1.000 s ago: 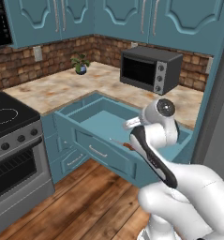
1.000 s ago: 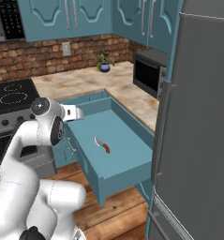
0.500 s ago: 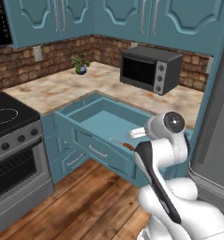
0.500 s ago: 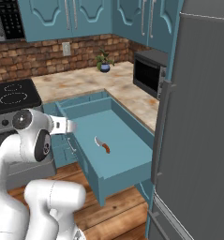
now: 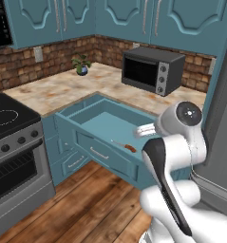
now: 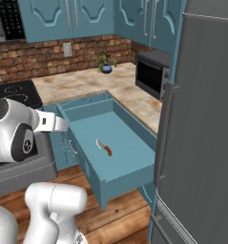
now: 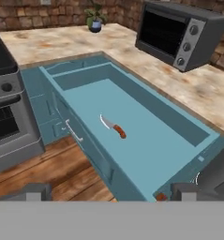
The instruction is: Pick up the metallic utensils from the counter and place them in the open drawer. Make sure not to pick up any wooden utensils.
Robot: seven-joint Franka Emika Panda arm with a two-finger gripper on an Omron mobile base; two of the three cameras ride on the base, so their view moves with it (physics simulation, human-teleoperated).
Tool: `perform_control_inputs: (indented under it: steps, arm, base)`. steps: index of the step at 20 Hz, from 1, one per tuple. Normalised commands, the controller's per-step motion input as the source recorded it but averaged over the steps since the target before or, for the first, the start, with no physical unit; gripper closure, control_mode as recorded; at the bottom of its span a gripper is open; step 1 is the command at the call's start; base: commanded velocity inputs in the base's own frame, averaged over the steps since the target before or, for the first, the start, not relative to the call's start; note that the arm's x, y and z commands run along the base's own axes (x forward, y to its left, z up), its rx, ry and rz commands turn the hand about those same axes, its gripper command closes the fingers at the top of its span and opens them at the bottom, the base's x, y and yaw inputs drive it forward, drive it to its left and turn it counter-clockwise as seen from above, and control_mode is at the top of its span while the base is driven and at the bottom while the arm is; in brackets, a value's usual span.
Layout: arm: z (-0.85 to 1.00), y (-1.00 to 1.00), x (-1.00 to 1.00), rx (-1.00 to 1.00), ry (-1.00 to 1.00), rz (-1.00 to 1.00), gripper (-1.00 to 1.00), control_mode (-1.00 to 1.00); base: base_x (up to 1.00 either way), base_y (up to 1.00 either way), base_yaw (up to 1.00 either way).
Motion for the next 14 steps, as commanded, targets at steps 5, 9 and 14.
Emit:
perform_control_inputs:
  steps: [5,9,14]
  arm:
    - [0.02,0.0,-0.11,0.0,0.0,-0.01,-1.0,1.0]
    - [0.0,0.0,0.0,0.0,0.0,0.0,-1.0,1.0]
    - [0.0,0.0,0.0,0.0,0.0,0.0,-1.0,1.0]
  base:
    - [-0.59,-0.04,-0.03]
    - [-1.0,-0.21,-0.06]
    - [-1.0,-0.25,-0.04]
